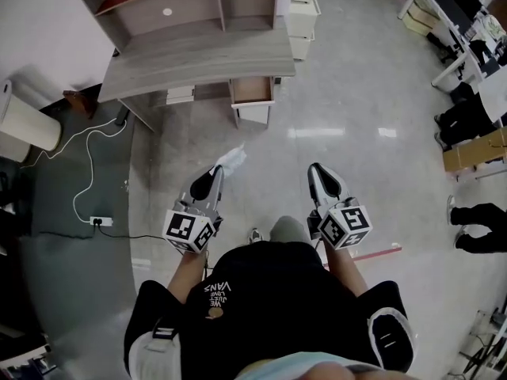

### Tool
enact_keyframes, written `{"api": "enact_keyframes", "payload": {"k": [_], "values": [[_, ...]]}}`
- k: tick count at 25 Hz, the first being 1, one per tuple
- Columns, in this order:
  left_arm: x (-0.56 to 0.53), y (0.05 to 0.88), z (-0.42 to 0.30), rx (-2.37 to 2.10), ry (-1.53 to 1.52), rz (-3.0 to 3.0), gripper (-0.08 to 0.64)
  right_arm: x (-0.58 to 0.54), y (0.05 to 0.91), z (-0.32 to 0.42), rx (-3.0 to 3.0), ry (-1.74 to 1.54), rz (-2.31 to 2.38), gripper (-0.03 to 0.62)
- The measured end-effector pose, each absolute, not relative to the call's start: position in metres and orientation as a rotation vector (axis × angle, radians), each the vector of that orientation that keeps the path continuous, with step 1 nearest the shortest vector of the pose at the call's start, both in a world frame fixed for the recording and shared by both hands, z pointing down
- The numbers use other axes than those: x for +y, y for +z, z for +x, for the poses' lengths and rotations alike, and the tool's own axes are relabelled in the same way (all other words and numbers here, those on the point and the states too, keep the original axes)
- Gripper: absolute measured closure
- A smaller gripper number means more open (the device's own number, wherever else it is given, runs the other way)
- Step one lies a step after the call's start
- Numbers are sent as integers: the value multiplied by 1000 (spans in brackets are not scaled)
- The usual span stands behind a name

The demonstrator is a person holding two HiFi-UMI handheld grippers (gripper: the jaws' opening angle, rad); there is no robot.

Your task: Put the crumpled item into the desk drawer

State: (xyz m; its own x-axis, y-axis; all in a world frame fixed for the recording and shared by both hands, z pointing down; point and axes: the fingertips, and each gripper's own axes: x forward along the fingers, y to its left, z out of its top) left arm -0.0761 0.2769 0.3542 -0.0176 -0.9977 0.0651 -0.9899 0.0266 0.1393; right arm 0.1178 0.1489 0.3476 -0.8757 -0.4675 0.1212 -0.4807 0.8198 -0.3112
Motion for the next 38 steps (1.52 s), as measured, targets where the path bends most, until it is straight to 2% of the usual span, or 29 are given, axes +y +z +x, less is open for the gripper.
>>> {"api": "enact_keyframes", "payload": {"k": [25, 38], "values": [[112, 370, -134, -2207, -63, 1961, 502, -16, 377, 58, -2893, 586, 605, 571], [46, 430, -188, -2038, 26, 1972, 502, -45, 403, 40, -2814, 676, 816, 571]]}}
